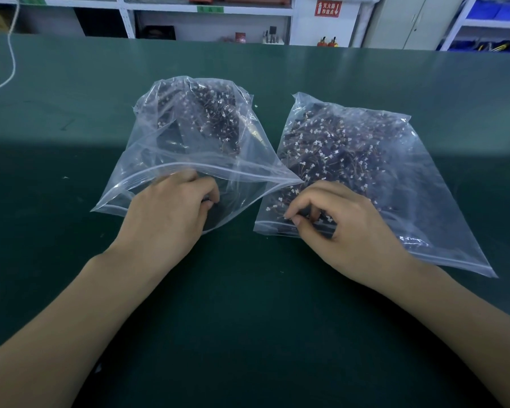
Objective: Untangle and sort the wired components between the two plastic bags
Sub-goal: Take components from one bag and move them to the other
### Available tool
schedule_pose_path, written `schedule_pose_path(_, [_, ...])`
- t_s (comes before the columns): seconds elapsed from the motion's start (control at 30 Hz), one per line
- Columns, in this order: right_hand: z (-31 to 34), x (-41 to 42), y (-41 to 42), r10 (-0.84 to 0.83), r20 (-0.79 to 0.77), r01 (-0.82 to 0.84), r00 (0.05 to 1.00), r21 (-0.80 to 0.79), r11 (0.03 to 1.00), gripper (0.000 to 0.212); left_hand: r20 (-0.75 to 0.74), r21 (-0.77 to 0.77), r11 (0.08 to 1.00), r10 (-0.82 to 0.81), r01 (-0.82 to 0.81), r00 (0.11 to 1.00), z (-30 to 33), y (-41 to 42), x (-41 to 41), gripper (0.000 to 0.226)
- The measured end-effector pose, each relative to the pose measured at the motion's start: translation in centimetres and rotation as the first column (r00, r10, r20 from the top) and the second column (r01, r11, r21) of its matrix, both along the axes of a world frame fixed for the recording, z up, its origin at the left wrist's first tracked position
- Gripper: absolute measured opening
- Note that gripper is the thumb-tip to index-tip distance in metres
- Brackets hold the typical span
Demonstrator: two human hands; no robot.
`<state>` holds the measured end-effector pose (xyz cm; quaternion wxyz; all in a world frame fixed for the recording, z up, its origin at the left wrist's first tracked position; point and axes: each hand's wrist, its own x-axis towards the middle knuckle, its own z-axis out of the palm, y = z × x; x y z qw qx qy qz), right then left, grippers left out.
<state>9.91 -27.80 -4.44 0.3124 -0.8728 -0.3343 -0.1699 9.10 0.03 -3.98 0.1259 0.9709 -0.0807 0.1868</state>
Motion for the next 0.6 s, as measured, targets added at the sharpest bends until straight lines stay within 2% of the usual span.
schedule_pose_path(0.27, [-0.1, 0.1, 0.0, 0.003, -0.01, -0.003, 1.0, 0.005, 1.0, 0.014, -0.024, -0.033, 0.999, 0.024, -0.024, 0.999, 0.0, 0.1, 0.1, 0.003])
schedule_pose_path(0.4, [-0.1, 0.0, 0.0, 0.004, -0.02, -0.004, 1.0, 0.004, 1.0, 0.015, -0.04, -0.029, 0.997, 0.064, -0.065, 0.997, 0.0, 0.6, 0.2, 0.013])
schedule_pose_path(0.6, [0.0, -0.1, 0.0, 0.005, -0.029, -0.005, 1.0, 0.0, 1.0, 0.015, -0.148, -0.088, 0.991, 0.085, -0.098, 0.985, 0.2, 1.3, 0.5, 0.01])
